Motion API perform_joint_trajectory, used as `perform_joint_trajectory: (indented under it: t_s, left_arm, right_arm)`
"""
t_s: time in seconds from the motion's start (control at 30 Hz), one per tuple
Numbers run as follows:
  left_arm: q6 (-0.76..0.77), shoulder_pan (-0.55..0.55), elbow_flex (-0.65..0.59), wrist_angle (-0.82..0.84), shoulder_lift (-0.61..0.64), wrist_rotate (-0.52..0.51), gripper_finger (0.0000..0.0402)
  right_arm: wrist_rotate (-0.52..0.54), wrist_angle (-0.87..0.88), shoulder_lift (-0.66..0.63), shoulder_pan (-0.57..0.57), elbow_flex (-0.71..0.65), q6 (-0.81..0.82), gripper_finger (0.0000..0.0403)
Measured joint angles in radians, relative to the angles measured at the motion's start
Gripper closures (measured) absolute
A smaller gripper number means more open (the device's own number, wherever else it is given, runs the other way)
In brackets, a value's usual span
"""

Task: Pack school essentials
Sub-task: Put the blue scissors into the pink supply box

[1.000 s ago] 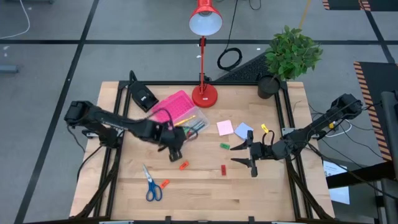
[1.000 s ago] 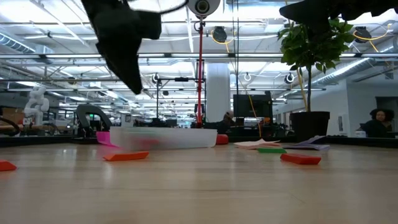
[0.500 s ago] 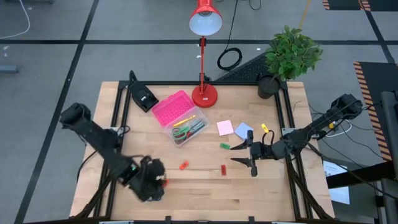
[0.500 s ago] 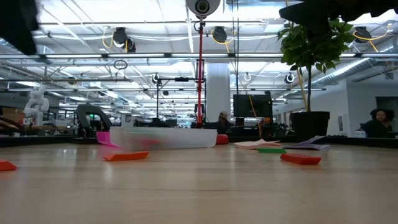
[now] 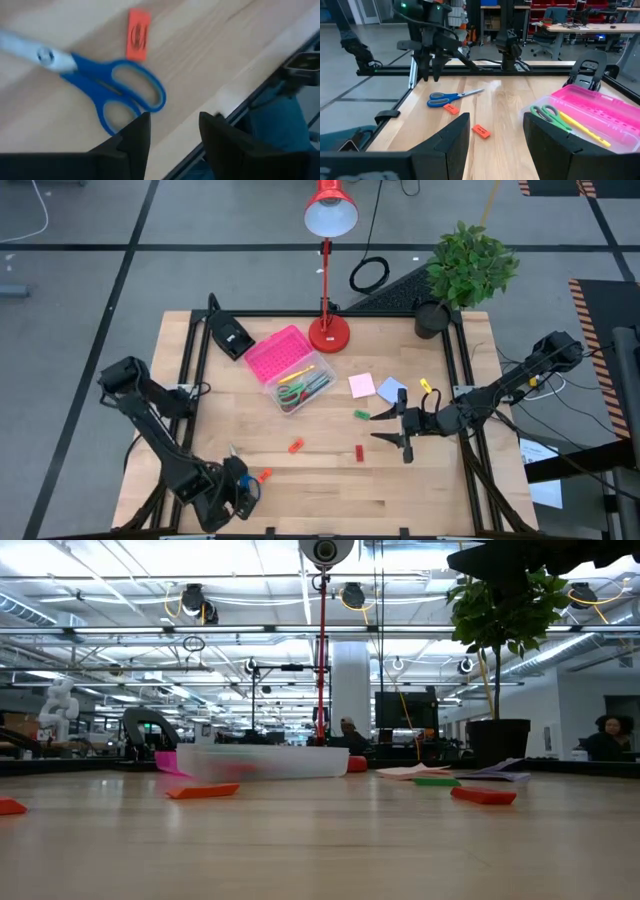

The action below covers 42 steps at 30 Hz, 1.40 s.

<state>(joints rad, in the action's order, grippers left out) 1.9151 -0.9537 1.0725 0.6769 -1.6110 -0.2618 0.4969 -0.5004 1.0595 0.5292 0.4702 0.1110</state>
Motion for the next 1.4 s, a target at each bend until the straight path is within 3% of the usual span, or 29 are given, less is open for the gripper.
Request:
perform_joint_trajectory:
  t_s: [0.17, 0.73, 0.83, 0.97, 1.1, 1.4]
  left_arm:
    - [0.109, -0.007, 0.0, -0.021, -0.076, 0.088, 0.0232]
    - [0.167, 0.049, 0.0, 0.008, -0.186, 0.152, 0.0232]
    - [0.12, 0.057, 0.003, 0.017, -0.194, 0.159, 0.0232]
    - [-0.082, 0.059, 0.003, 0.041, -0.192, 0.163, 0.0232]
    - [-0.175, 0.059, 0.004, 0.091, -0.189, 0.195, 0.0232]
    - [-0.095, 0.062, -0.001, 0.147, -0.143, 0.224, 0.0232]
  right_arm:
    - [0.0, -0.008, 0.0, -0.003, 0.0, -0.033, 0.0225]
    - [0.0, -0.026, 0.0, -0.045, 0.0, -0.045, 0.0225]
    - [0.0, -0.027, 0.0, -0.045, 0.0, -0.044, 0.0225]
    - [0.0, -0.026, 0.0, -0.045, 0.0, -0.044, 0.0225]
    - [0.0, -0.026, 0.0, -0.045, 0.0, -0.044, 0.0225]
    - [-0.001, -0.025, 0.0, -0.045, 0.0, -0.039, 0.0225]
